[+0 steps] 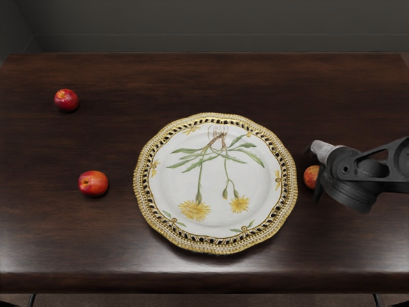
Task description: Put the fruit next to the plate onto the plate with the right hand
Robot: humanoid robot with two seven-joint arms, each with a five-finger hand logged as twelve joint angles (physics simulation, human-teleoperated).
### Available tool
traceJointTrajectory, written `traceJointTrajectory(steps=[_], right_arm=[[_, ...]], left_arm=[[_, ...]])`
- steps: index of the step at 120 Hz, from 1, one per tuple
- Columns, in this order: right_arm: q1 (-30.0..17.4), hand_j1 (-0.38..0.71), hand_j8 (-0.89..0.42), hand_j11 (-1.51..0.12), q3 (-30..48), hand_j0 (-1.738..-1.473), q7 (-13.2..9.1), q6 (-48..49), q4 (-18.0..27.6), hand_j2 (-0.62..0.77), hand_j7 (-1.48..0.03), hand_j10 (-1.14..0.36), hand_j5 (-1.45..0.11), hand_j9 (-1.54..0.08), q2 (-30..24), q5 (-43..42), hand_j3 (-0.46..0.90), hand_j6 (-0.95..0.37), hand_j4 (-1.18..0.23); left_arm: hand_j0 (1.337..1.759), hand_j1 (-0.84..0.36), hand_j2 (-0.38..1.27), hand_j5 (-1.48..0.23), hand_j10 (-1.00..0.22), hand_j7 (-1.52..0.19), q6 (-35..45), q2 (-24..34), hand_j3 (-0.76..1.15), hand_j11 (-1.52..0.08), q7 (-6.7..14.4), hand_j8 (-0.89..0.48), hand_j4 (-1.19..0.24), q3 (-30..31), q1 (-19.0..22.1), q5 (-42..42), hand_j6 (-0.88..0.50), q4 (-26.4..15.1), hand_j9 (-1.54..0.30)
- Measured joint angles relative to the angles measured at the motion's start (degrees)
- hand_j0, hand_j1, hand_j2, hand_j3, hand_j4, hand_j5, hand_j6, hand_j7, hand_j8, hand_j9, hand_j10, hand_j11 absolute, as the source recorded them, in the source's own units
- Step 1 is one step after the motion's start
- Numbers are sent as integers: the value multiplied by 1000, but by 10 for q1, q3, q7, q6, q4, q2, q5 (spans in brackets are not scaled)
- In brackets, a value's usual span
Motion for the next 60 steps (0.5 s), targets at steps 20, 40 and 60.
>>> traceJointTrajectory(steps=[20, 40, 60], right_arm=[[5, -54, -247, -320, 3, -1658, 0, 0, -5, -48, -320, -247, -320, -320, 2, 1, 0, -247, -247], [12, -41, -258, -334, 3, -1658, 0, 0, -3, -51, -334, -258, -334, -334, 3, 3, 0, -258, -258], [13, -50, -250, -324, -2, -1658, 0, 0, 9, -49, -324, -250, -324, -324, 0, 12, 0, -250, -250]], left_arm=[[1658, 339, 2, -11, -8, -11, 0, 0, 0, -11, 0, -8, -8, 0, 0, 0, -8, 0, -11], [1658, 339, 2, -11, -8, -11, 0, 0, 0, -11, 0, -8, -8, 0, 0, 0, -8, 0, -11], [1658, 339, 2, -11, -8, -11, 0, 0, 0, -11, 0, -8, -8, 0, 0, 0, -8, 0, -11]])
